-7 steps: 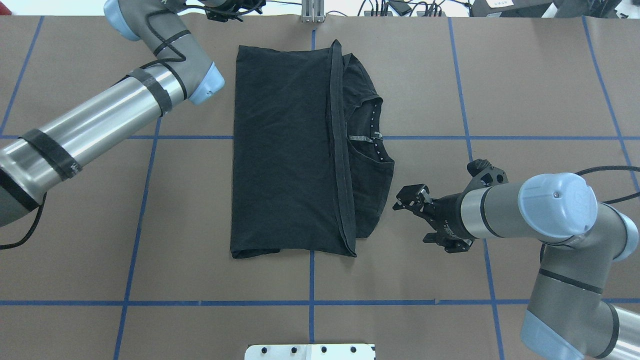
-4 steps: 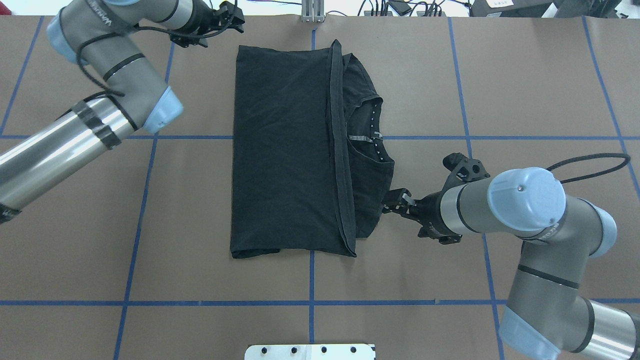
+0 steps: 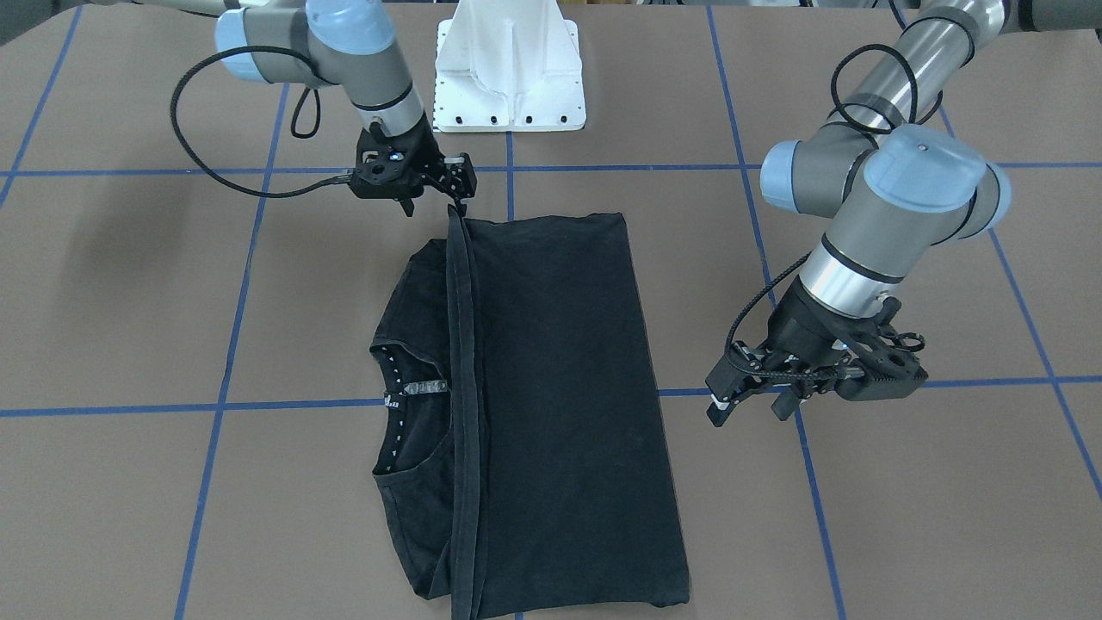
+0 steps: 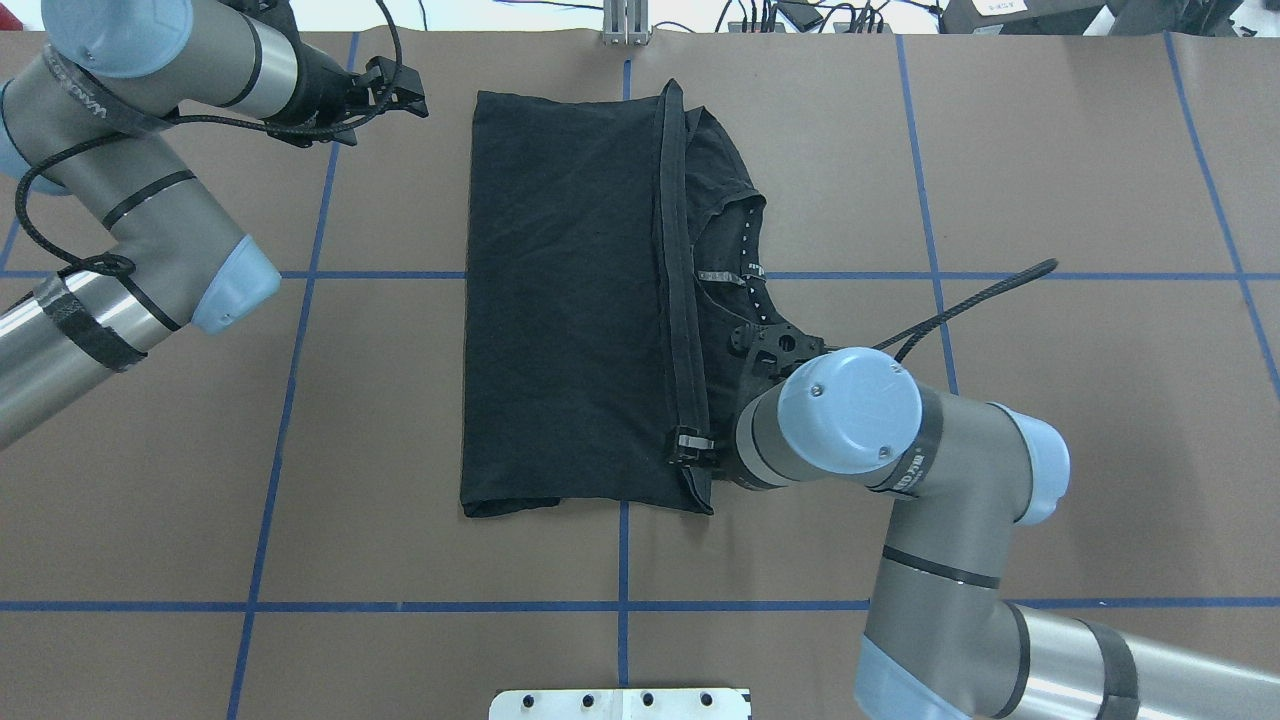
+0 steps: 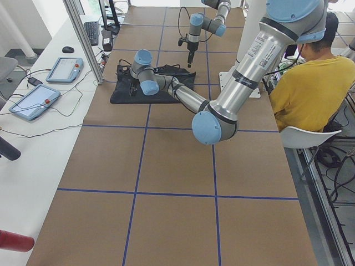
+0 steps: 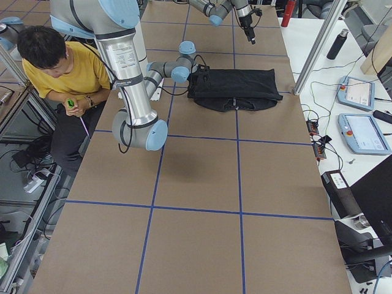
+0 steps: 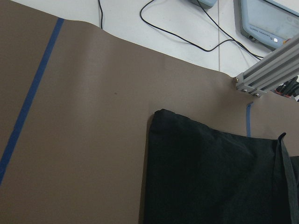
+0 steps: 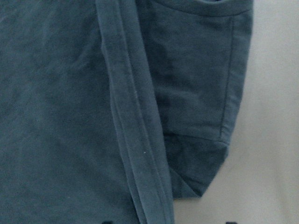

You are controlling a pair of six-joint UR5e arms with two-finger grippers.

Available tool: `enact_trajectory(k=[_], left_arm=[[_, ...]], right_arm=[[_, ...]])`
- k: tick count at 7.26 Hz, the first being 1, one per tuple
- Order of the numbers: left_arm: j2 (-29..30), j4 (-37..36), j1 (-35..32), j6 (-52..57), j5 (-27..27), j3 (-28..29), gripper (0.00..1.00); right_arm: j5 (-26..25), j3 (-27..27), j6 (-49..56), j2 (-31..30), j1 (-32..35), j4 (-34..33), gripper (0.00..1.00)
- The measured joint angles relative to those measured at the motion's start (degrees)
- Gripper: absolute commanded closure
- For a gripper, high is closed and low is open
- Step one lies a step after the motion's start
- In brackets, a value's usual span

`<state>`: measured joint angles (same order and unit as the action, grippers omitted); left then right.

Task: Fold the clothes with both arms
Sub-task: 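Grasp the shirt's folded edge nearest the right gripper and pull it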

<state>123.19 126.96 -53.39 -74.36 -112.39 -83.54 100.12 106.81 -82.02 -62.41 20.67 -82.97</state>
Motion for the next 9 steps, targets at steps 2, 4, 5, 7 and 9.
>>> enact_trajectory(k=[2,4,5,7,9], left_arm=[[-0.4,0.0,0.1,-0.1,0.1,-0.3,0.0],[-0.5,0.0,0.1,-0.3,0.1,-0.3,0.0],[-0.6,-0.1,0.1,-0.4,0.2,-0.4,0.0],[-0.9,0.0,0.2,-0.4,0.2,-0.5,0.0],[-0.9,0.0,0.2,-0.5,0.2,-0.8,0.0]], right_arm=[[-2.7,-3.0,7.1,1.9,-2.5,-1.3,0.48],[-3.3,-4.1,13.3,2.2,-2.9,-1.5,1.0],[-3.4,-4.3,14.7,2.2,-2.9,-1.5,1.0],[-3.1,-4.3,16.9,2.2,-2.4,-1.5,1.0],[-0.5,-2.8,18.2,1.8,-0.2,-2.3,1.0]])
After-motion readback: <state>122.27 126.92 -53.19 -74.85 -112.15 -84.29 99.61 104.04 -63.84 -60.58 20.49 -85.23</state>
